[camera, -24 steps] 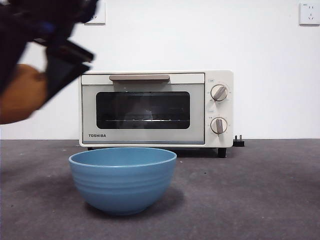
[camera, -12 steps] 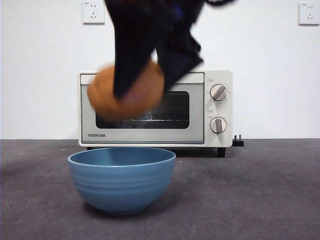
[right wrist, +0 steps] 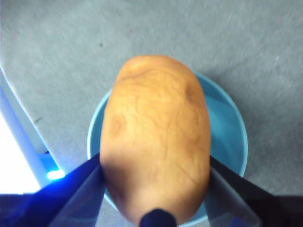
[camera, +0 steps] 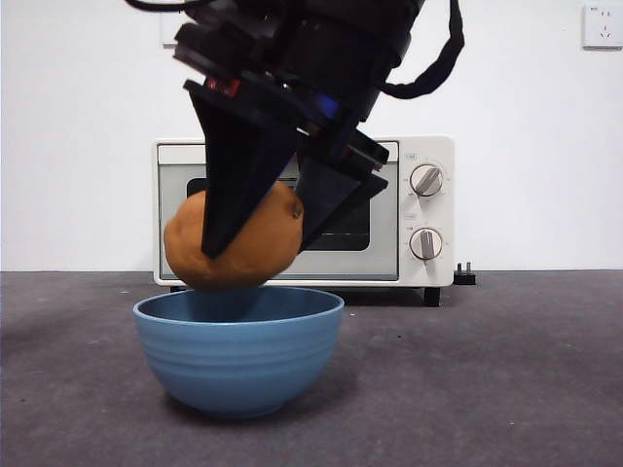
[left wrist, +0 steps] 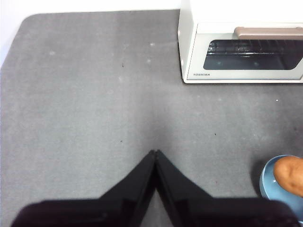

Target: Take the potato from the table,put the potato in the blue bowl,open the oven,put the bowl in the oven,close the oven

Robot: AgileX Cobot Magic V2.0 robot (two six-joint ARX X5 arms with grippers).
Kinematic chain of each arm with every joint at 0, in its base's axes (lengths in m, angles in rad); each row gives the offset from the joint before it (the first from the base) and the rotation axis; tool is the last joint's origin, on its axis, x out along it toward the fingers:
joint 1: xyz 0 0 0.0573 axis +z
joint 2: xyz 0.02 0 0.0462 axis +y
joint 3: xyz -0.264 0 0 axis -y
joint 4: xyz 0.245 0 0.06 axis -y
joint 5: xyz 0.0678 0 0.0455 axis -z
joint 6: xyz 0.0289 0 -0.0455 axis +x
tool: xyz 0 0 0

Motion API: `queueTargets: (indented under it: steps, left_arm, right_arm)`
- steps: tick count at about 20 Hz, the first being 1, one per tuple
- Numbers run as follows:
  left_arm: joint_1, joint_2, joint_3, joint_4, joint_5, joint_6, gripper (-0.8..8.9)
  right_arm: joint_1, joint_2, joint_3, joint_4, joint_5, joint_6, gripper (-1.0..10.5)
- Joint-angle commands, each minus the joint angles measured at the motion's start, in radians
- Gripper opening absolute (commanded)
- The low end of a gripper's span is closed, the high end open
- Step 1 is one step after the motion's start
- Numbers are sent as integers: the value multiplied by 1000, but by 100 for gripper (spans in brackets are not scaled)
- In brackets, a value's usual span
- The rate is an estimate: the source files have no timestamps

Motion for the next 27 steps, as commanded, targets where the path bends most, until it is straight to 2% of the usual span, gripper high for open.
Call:
queueTargets:
  steps: [1, 3, 4, 9, 10, 13, 15, 19, 23, 24, 25, 27]
  left_arm:
    - [-2, 14, 3, 3, 18, -7, -6]
    - [-2, 29, 3, 3, 43, -7, -6]
    - [-2, 36, 3, 3, 50, -7, -6]
    - [-2, 58, 3, 7, 54, -7, -6]
    - [-2, 60, 3, 8, 54, -7, -6]
    - [-2, 60, 3, 9, 54, -7, -6]
    - [-2, 60, 3, 9, 54, -7, -6]
    - [-2, 63, 3, 30, 78, -7, -6]
    - [-2, 146, 3, 151, 264, -8, -6]
    - [-2, 187, 3, 185, 320, -8, -6]
    - [-2, 235, 3, 224, 372, -7, -6]
    - [-2, 341, 3, 323, 445, -8, -6]
  right_arm:
    - [2, 16, -12, 6, 11, 26, 47]
    - [-6, 19, -12, 7, 13, 29, 206]
    - [-11, 19, -12, 6, 10, 29, 247]
    - [-10, 19, -12, 0, 6, 29, 263]
    - [-10, 19, -12, 0, 6, 29, 301]
    - [-10, 19, -12, 0, 6, 29, 514]
    - [-10, 19, -12, 0, 6, 26, 574]
    - [-10, 8, 2, -2, 5, 22, 567]
    - [-10, -102, 122, -161, 10, 26, 558]
    - [-9, -147, 139, -187, 19, 30, 507]
    - [-10, -199, 142, -201, 29, 39, 397]
    - [-10, -303, 142, -242, 82, 68, 84]
